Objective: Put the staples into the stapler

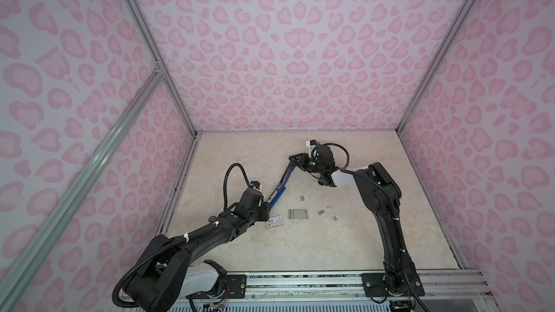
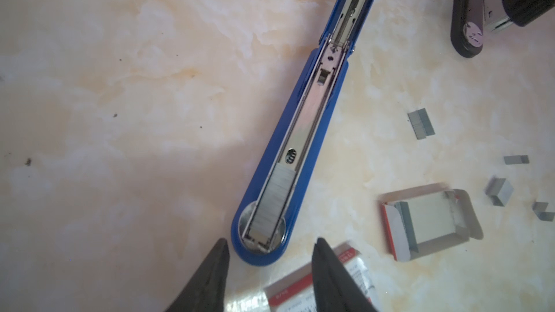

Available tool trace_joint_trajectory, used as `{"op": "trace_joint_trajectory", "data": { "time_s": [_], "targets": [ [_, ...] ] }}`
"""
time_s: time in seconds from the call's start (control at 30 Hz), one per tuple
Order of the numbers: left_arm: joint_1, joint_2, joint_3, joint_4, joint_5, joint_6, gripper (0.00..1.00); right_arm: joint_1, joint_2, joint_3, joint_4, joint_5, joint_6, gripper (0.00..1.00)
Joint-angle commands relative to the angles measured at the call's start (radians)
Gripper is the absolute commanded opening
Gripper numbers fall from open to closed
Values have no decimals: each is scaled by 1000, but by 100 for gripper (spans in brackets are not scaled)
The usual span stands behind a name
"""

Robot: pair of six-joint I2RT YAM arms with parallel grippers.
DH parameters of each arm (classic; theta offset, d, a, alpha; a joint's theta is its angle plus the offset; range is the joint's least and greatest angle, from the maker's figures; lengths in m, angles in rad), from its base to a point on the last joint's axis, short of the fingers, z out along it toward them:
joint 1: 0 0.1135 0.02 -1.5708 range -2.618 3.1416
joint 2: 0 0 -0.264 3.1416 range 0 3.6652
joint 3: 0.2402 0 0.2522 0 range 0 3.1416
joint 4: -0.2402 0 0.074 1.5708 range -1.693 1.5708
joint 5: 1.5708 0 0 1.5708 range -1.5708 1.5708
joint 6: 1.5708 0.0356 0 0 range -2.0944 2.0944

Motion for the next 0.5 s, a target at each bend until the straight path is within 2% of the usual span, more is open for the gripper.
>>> {"op": "trace_joint_trajectory", "data": {
  "time_s": [0.0,0.17,0.33,0.47],
  "targets": [
    [1,26,13,69,-8,9,48,4,-6,-9,41,-16,-2,27],
    [6,82,50,80,-5,31,45,7,-5,-10,45,-14,-1,26],
    [6,87,52,81,8,40,30,7,-3,-4,45,-12,-1,26],
    [6,96,39,75,8,41,25,8,5,8,43,-11,-1,26]
  ]
}}
